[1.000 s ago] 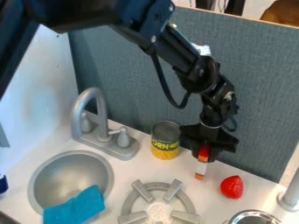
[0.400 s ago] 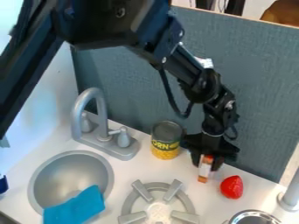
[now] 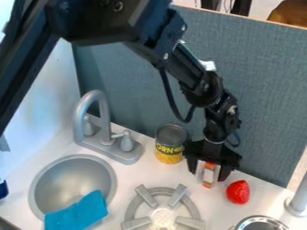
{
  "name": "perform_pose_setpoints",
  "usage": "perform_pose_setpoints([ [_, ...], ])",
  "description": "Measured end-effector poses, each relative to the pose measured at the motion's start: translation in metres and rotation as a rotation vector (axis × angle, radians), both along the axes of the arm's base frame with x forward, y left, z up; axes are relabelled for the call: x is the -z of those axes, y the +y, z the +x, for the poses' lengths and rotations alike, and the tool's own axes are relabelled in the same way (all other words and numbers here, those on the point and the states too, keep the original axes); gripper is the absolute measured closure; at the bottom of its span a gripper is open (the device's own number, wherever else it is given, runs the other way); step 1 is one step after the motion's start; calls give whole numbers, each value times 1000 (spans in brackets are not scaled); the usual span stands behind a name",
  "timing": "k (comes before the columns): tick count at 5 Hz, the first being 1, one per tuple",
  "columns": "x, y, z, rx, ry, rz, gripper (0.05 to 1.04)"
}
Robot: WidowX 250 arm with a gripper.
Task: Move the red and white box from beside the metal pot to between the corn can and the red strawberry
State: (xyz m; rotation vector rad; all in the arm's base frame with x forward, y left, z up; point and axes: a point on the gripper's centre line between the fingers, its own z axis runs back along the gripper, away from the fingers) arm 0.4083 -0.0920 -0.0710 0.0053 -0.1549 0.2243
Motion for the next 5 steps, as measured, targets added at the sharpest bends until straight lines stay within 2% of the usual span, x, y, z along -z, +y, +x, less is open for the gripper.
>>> perform_pose_setpoints([
  [1,-9,-2,-1,4,-15,-17,80],
  [2,-26,3,-1,-20,-49,2,80],
  [3,-44,2,-5,-32,-83,-20,80],
  [4,-62,2,-10,-24,-105,-54,80],
  [5,-98,14,-20,-33,-126,-114,80],
])
